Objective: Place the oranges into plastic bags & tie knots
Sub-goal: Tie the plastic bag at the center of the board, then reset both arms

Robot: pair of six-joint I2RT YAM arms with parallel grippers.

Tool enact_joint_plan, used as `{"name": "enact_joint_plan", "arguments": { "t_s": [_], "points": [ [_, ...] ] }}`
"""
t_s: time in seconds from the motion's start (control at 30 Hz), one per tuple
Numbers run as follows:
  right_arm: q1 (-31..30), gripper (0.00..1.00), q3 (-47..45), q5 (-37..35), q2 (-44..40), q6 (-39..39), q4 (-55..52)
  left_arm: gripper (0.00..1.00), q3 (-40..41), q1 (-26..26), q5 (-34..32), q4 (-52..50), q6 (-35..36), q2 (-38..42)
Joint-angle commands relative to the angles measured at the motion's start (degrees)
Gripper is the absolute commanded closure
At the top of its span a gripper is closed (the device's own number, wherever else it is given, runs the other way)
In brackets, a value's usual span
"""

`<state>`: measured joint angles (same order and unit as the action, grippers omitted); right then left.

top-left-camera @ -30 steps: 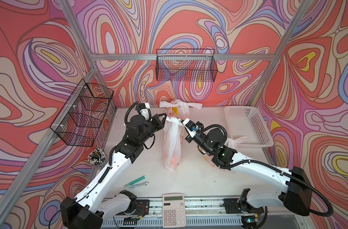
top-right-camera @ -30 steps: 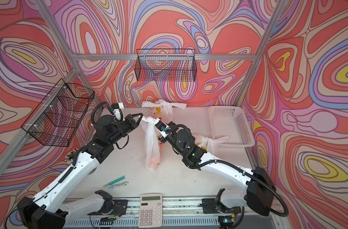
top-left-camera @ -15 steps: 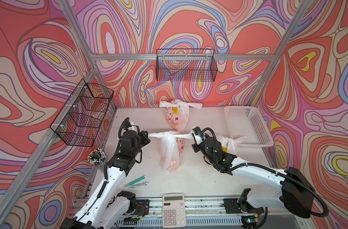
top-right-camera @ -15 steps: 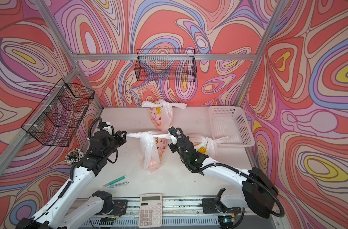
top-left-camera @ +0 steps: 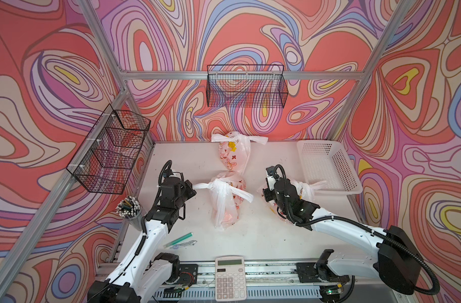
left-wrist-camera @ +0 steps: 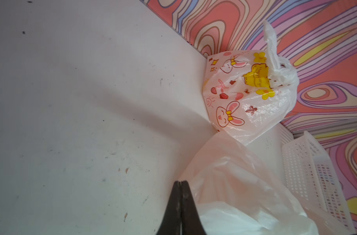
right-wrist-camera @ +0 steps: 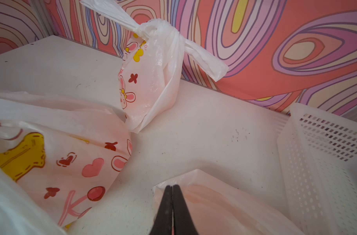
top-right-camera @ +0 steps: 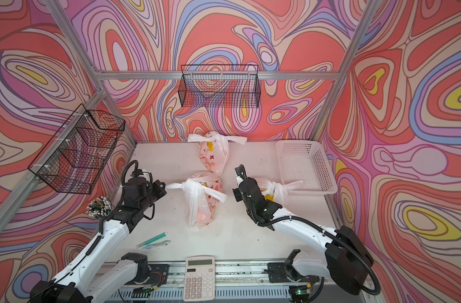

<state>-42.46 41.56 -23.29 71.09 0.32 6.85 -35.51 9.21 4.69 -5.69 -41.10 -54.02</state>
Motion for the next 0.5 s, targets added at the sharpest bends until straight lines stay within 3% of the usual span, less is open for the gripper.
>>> {"name": "enact_joint_plan", "arguments": {
  "t_s": [0.0,0.03,0.07,0.1,0.2,0.33,0.47],
  "points": [
    [0.8,1.00,3.7,10.3,-1.5,-1.2,0.8,0.89,-1.0,-0.2,7.0,4.8,2.6,1.0],
    [1.2,1.00,4.7,12.2,-1.8,-1.5,0.0,0.73,-2.0,-0.2,7.6,4.4,3.1,1.4],
    [1.6,0.93,5.8,13.8,-2.2,-2.2,-1.0,0.54,-3.0,-0.2,7.5,3.5,3.9,1.9],
    [1.9,0.79,6.9,14.9,-2.9,-2.8,-2.2,0.39,-4.2,-0.2,6.8,2.2,4.9,2.6],
    [4.6,0.46,9.8,17.4,-5.0,-4.1,-6.6,0.16,-7.4,-0.2,1.7,-2.2,8.0,5.4],
    [11.7,0.16,12.1,20.0,-7.5,-4.6,-12.3,0.00,-9.7,-0.2,-6.7,-6.1,13.9,10.1],
    [21.6,0.02,11.6,23.3,-9.9,-3.1,-14.8,0.00,-10.1,-0.2,-13.6,-7.1,19.2,13.8]
  ]
}}
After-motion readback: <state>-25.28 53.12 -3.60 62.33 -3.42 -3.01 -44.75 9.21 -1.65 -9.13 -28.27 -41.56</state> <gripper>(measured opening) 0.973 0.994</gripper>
